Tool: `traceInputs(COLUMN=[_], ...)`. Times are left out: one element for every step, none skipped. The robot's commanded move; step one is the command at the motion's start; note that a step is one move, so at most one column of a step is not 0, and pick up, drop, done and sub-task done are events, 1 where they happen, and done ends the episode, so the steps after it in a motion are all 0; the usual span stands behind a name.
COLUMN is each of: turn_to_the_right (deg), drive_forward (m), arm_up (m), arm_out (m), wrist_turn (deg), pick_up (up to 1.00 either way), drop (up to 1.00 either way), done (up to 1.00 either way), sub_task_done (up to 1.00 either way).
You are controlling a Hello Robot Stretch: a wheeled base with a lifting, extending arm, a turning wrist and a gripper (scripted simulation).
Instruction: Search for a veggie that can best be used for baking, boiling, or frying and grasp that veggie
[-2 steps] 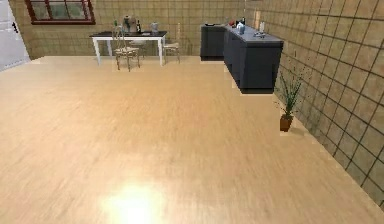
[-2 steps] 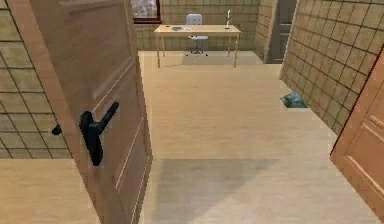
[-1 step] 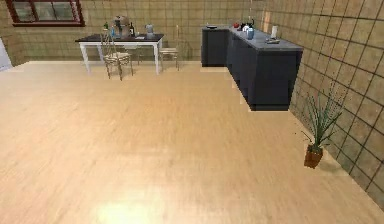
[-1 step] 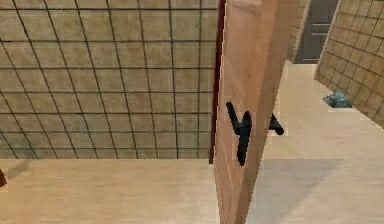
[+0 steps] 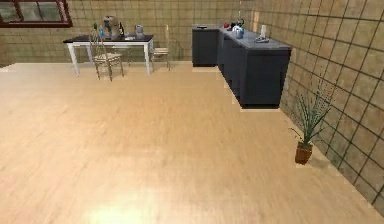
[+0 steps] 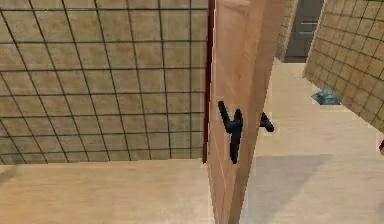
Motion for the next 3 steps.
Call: traceInputs(turn_to_the_right=[0.0, 0.0, 3.0], drive_forward=[1.00, 1.00, 0.00], arm_up=[0.00, 0.00, 0.00], arm_out=[0.00, 0.00, 0.00], wrist_turn=[0.0, 0.0, 0.0], pick_up=[0.00, 0.00, 0.00], drop=[0.00, 0.00, 0.00], done=[0.00, 0.00, 0.00], sub_task_done=[0.00, 0.00, 0.00])
